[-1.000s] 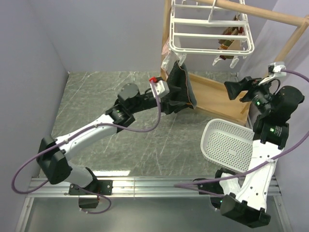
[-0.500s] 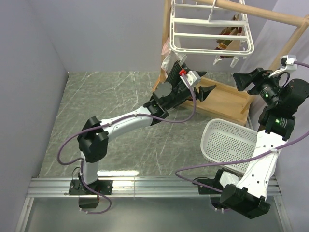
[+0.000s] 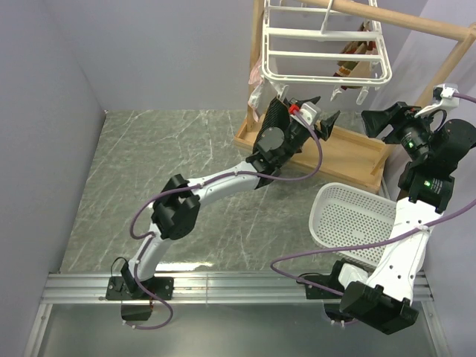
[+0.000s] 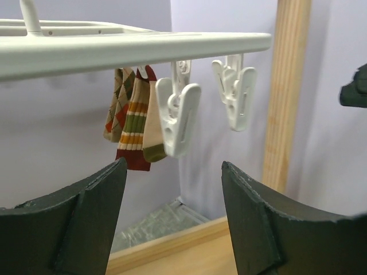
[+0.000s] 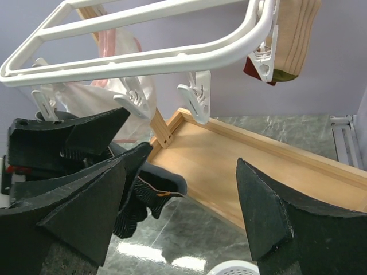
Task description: Clip the underwear to the hanger
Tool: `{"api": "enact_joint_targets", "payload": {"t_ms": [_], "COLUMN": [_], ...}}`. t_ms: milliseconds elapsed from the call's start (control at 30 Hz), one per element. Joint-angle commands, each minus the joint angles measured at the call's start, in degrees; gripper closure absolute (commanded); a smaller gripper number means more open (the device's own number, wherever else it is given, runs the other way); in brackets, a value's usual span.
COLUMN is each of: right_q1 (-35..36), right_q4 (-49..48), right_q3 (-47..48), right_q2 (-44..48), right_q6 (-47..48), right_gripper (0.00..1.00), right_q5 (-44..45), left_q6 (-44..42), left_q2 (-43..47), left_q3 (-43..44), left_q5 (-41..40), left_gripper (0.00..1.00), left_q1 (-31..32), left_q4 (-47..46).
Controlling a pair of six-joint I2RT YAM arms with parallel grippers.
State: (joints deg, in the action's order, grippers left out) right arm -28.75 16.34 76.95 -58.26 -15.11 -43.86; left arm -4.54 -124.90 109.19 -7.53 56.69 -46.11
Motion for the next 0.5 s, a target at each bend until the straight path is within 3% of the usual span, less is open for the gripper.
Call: {"api": "enact_joint_targets", "payload": {"t_ms": [0,300,467], "right_q1": [0.3,0.3,0.3], "right_q4": [-1.3,-1.0,-1.1], "right_q3": [2.8,2.3,1.9], "right_q2": [-0.1,0.6,0.9], "right_q6": [0.7,1.9,2.2], "right_gripper": [0.16,0.16,0.16], "right_q5": [1.1,0.7,-0.1], "left_q6": [-2.6,-3.0,-2.8], "left_q2": [-3.2,-11.7,-13.0], "left_q3": [6.1,17.5,20.0], "left_q5": [-3.1,-5.3,-4.2], "left_gripper": [0.27,0.30,0.43], "left_q1": [0.5,0.6,0.6], "left_q4": [-5.0,-7.1,-8.2]}}
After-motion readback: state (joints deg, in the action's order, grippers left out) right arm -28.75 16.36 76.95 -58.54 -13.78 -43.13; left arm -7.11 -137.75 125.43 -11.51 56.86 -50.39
